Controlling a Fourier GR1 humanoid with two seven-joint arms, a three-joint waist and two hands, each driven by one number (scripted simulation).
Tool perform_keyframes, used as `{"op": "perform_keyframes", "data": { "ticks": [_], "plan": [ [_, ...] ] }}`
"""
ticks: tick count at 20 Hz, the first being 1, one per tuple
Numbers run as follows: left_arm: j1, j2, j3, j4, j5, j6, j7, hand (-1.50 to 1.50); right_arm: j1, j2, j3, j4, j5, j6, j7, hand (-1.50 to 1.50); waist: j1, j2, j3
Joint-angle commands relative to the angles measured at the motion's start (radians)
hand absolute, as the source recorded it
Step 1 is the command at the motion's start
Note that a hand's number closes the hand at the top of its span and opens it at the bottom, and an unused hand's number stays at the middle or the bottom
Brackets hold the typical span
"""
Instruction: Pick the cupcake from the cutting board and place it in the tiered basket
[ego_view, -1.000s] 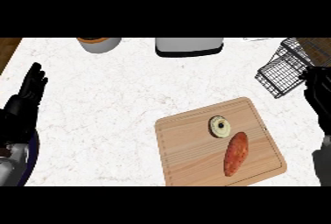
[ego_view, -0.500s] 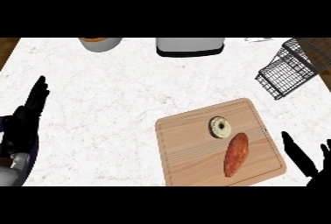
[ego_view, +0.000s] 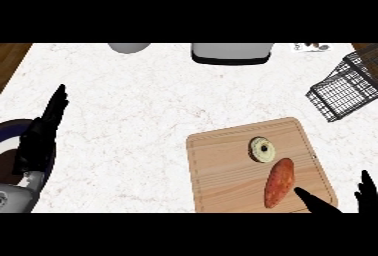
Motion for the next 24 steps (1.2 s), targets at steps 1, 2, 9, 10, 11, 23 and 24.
{"op": "perform_keyframes", "data": {
  "ticks": [1, 2, 9, 10, 11, 23, 24],
  "plan": [
    [-0.023, -0.004, -0.008, 0.018, -0.008, -0.017, -0.003, 0.00, -0.018, -0.083, 0.058, -0.101, 0.100, 0.086, 0.283, -1.50, 0.022, 0.003, -0.001],
    [-0.010, -0.019, -0.012, 0.013, -0.015, 0.002, -0.009, 0.00, -0.014, -0.116, 0.044, -0.157, 0.126, 0.104, 0.353, -1.50, 0.019, -0.003, -0.001],
    [-0.034, -0.033, -0.005, 0.035, -0.005, -0.027, -0.004, 0.00, -0.244, -0.117, 0.037, -0.226, 0.258, 0.288, 0.857, -1.50, 0.030, -0.006, 0.007],
    [-0.032, -0.044, -0.014, 0.050, -0.018, -0.022, -0.018, 0.00, -0.278, -0.096, 0.043, -0.214, 0.261, 0.312, 0.890, -1.50, 0.029, -0.005, 0.008],
    [-0.017, -0.029, -0.011, 0.019, -0.025, -0.013, -0.007, 0.00, -0.299, -0.111, 0.004, -0.230, 0.217, 0.368, 0.914, -1.50, 0.037, -0.008, 0.008],
    [-0.034, -0.066, -0.005, 0.038, -0.039, -0.006, 0.016, 0.00, -0.433, 0.099, 0.012, -0.015, 0.335, 0.500, 0.920, -1.50, 0.015, -0.012, 0.010],
    [-0.062, -0.041, 0.023, 0.066, -0.031, -0.027, 0.012, 0.00, -0.448, 0.123, 0.010, 0.001, 0.359, 0.503, 0.920, -1.50, 0.011, -0.011, 0.010]
  ]
}}
